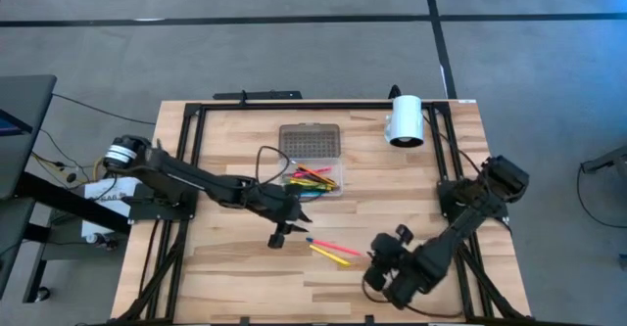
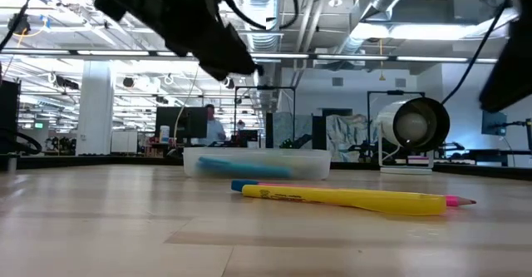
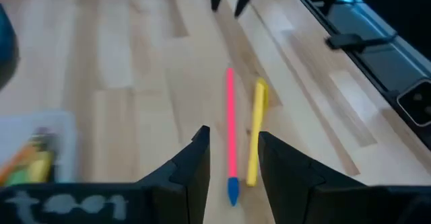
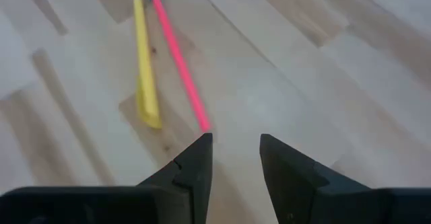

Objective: Pick & place school supplies into a supply box
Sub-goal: Put the pink pencil into the supply box

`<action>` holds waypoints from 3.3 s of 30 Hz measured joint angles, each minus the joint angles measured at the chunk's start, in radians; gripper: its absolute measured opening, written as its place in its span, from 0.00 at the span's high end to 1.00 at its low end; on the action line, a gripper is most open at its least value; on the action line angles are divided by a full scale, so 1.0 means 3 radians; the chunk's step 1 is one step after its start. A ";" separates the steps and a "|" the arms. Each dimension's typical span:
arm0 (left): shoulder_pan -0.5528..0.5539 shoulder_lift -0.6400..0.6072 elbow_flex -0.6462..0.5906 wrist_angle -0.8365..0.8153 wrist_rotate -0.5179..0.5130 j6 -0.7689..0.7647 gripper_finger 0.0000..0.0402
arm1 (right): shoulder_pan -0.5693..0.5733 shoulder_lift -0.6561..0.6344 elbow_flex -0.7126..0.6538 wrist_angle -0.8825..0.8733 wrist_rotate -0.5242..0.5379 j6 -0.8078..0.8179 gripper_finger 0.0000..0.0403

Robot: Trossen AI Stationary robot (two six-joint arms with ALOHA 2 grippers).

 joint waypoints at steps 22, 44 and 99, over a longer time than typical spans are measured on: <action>-0.0025 0.1065 0.0277 0.0267 0.0241 0.0065 0.72 | 0.0138 0.0000 -0.0042 -0.0215 0.0102 0.0424 0.71; -0.0057 0.1179 0.0263 0.0090 -0.0047 0.0106 0.72 | 0.0138 0.0000 -0.0042 -0.0231 0.0110 0.0423 0.71; -0.0093 0.1178 0.0264 0.0219 -0.0168 -0.0146 0.97 | -0.0103 0.0000 -0.0038 -0.0176 0.0125 0.0074 0.71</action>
